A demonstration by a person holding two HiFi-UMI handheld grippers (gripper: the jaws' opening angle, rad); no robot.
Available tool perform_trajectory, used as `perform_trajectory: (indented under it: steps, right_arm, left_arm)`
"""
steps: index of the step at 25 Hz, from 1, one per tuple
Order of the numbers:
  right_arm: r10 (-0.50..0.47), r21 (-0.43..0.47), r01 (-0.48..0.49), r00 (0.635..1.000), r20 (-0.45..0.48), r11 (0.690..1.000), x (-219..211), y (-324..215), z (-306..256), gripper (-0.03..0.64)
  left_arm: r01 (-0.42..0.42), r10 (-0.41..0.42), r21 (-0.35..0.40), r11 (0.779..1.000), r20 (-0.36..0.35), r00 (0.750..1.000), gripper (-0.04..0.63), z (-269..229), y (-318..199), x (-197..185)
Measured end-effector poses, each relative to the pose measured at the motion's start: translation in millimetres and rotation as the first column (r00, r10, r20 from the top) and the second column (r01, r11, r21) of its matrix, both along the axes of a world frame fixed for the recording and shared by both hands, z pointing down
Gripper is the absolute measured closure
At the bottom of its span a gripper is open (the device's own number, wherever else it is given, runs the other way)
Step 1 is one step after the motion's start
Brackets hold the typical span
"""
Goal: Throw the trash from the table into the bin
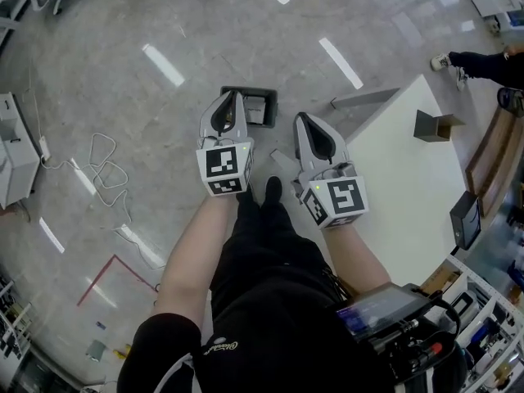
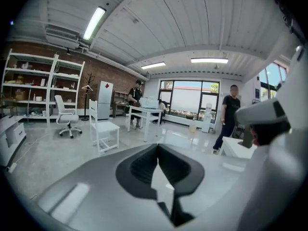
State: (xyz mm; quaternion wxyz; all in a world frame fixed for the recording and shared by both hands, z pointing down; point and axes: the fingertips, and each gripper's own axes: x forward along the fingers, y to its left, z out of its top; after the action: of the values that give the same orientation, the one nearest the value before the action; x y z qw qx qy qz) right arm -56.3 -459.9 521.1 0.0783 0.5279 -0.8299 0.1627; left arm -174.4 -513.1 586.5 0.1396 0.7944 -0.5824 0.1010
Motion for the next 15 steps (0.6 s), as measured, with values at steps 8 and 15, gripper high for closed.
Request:
perform_trajectory:
  steps: [8,15]
  right_arm:
    - [-0.045,0.132,0.042,0.999,0.023,0.99,-17.8,-0.7,-65.8,0.615]
    - [-0.068,0.219,0.059,0.997,0.033,0.974,-21.9,15.5,-122.0,0.615]
  left_arm:
    - [-0.007,0.004,0.085,0.996,0.033,0.999,0.586,-105.5,36.3,-1.0]
    - [-0.002,-0.007,0.177,0.984,0.047,0.999,0.586,-175.5,62.6,-1.6]
